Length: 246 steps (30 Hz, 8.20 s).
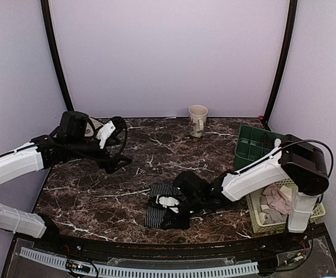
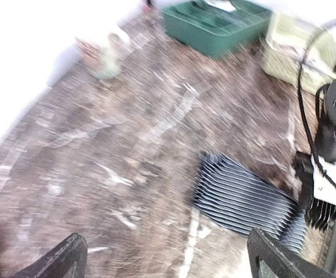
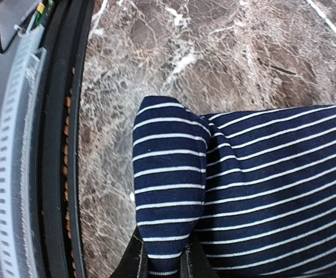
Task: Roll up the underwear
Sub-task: Roll the underwear at the center of the board.
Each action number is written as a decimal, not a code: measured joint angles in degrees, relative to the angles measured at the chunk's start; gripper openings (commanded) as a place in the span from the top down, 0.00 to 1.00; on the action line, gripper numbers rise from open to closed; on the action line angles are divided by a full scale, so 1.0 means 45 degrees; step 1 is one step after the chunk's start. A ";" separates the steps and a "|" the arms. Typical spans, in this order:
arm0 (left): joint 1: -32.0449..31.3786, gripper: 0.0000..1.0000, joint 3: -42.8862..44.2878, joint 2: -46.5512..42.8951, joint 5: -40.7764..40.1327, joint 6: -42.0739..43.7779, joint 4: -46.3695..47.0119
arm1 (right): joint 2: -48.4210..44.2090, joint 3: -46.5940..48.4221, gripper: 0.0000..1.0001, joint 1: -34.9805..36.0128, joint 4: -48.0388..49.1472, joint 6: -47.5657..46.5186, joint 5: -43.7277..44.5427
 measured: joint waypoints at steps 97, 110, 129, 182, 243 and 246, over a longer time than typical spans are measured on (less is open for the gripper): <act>-0.1938 0.97 0.4172 1.1914 0.9073 0.3993 -0.6047 | -1.0880 -0.4313 0.34 -0.1501 -0.1846 0.0418 0.4231; -0.1817 0.95 0.4561 1.2371 0.9452 0.3827 -0.6645 | -0.3303 -0.2929 0.43 0.1365 0.1812 -0.2871 0.5017; -0.1744 0.91 0.4605 1.2424 0.9466 0.3575 -0.6761 | 0.0287 -0.0107 0.71 0.1549 0.2059 -0.4464 0.5965; -0.6280 0.43 -0.4794 -0.0083 -0.1239 0.2200 0.2191 | 0.4799 0.6217 1.00 -0.2390 -0.5571 0.4279 -0.7567; -0.1375 0.91 0.4114 1.1676 0.8840 0.4090 -0.6475 | -0.1739 -0.1064 0.36 0.1515 0.1292 -0.2973 0.4901; -0.1375 0.90 0.4143 1.1701 0.8840 0.4090 -0.6509 | -0.1166 -0.0719 0.38 0.1515 0.1506 -0.3565 0.5066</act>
